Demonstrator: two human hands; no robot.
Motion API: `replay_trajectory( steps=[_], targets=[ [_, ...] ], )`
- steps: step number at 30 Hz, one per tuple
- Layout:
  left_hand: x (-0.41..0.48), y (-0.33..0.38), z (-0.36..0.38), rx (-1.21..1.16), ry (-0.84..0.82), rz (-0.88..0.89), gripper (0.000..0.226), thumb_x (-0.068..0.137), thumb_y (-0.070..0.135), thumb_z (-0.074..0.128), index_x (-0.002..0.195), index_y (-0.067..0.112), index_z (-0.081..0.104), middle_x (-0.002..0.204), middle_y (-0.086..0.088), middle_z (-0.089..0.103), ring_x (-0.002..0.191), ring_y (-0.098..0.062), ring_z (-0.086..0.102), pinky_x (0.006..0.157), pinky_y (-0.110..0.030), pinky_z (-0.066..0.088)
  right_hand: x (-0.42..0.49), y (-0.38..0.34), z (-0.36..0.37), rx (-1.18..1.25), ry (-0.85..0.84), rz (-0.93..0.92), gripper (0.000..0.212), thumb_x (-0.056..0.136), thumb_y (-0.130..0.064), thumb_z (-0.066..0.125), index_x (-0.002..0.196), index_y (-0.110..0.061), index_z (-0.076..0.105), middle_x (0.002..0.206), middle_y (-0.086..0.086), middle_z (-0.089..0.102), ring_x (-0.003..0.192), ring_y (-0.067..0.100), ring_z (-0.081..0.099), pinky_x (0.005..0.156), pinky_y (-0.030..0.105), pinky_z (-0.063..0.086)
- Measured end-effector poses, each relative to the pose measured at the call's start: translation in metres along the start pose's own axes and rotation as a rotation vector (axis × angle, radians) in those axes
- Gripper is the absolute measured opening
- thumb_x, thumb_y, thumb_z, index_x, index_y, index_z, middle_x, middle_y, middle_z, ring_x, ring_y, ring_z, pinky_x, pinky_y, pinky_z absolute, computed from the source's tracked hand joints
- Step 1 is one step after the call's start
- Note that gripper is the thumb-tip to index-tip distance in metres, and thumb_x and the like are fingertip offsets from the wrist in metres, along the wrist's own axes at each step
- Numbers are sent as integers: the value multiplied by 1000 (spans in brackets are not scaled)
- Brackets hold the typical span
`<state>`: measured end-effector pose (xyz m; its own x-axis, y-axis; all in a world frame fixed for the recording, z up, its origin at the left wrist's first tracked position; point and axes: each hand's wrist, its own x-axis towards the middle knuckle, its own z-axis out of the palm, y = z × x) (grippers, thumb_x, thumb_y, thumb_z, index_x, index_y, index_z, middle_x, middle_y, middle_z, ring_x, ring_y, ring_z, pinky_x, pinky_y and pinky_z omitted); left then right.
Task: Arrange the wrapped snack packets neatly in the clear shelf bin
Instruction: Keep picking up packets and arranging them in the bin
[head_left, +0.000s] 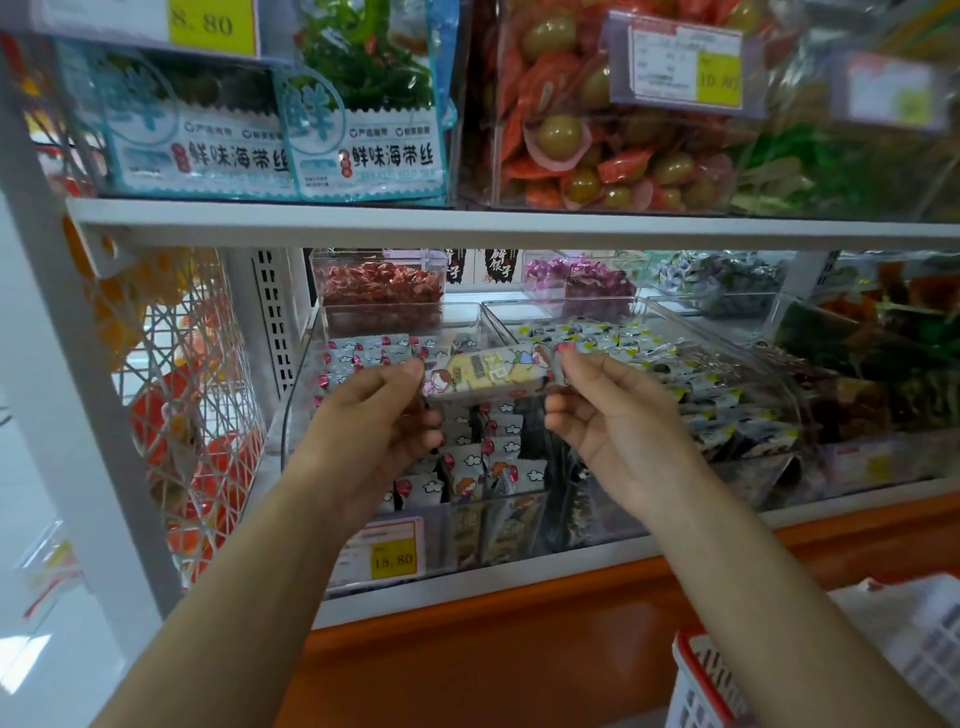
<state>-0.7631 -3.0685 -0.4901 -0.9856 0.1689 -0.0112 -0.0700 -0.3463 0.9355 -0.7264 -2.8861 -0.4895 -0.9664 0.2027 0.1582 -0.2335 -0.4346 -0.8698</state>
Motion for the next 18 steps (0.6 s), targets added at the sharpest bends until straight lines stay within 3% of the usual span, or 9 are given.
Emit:
replay_trajectory(
  steps=[3, 7, 10, 13, 15, 18],
  targets=[
    [0, 0, 0, -96, -3, -33, 15, 92, 17, 54, 79, 8, 55, 56, 0, 51, 48, -7, 55, 45, -15, 48, -1, -2, -1, 119, -49, 48, 7, 68, -5, 62, 69, -6, 69, 60, 4, 64, 54, 11, 63, 50, 19, 53],
    [1, 2, -1, -237, -28, -82, 10, 93, 7, 51, 94, 2, 59, 70, -5, 52, 48, -6, 54, 47, -14, 49, -1, -2, -4, 140, -84, 38, 17, 73, 6, 56, 87, -3, 61, 62, 4, 63, 57, 13, 64, 54, 21, 54],
    [1, 2, 1, -183, -42, -57, 17, 92, 10, 52, 78, 5, 61, 62, -3, 56, 49, -7, 57, 50, -17, 52, 0, -1, -5, -34, -61, -51, 27, 85, 11, 50, 98, -8, 65, 71, 6, 59, 61, 15, 64, 58, 24, 55],
    [-3, 3, 2, -44, -111, 10, 21, 82, 21, 61, 67, 10, 68, 61, 0, 62, 56, -8, 60, 55, -19, 54, -2, 2, -3, -154, -42, -111, 13, 90, -3, 53, 91, -9, 64, 83, 10, 57, 63, 17, 63, 60, 28, 56],
    [-5, 4, 2, 27, -177, 33, 17, 72, 24, 64, 78, 10, 71, 73, -3, 66, 63, -10, 61, 56, -19, 54, -2, 5, -3, -256, -24, -168, 4, 89, -9, 57, 87, -11, 60, 79, 2, 59, 66, 15, 62, 62, 31, 57],
    [-6, 4, 0, 110, -188, 51, 27, 72, 16, 66, 97, 10, 68, 91, -10, 68, 74, -15, 65, 61, -20, 54, -1, 8, -3, -391, 16, -221, 12, 88, -1, 58, 86, -13, 55, 87, 3, 56, 74, 11, 61, 68, 31, 58]
  ],
)
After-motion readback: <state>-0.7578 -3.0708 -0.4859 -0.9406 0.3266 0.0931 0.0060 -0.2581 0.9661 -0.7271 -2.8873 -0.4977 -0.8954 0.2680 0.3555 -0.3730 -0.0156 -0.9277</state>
